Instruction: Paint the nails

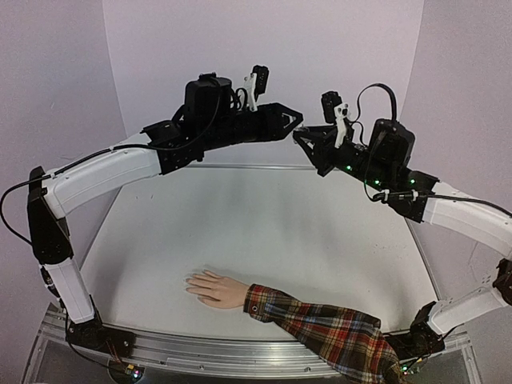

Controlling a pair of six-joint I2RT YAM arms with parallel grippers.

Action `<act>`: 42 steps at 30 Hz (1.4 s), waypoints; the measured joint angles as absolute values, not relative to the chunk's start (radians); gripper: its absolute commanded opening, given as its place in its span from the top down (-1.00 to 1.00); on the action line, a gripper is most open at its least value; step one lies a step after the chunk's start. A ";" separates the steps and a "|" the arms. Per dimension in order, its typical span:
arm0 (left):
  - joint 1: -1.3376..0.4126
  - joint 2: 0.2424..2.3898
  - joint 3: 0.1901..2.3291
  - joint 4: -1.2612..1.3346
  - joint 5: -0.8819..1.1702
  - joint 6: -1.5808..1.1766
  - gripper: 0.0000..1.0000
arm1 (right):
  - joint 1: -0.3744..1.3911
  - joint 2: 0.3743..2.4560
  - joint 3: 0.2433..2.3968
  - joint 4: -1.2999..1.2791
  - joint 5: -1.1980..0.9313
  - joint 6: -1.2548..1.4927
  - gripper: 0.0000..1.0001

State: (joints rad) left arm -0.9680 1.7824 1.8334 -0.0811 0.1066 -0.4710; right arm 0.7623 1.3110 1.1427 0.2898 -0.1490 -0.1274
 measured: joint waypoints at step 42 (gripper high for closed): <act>-0.912 1.687 1.722 0.000 1.011 -0.119 -0.22 | 0.730 1.260 1.166 0.220 -0.960 -0.049 1.00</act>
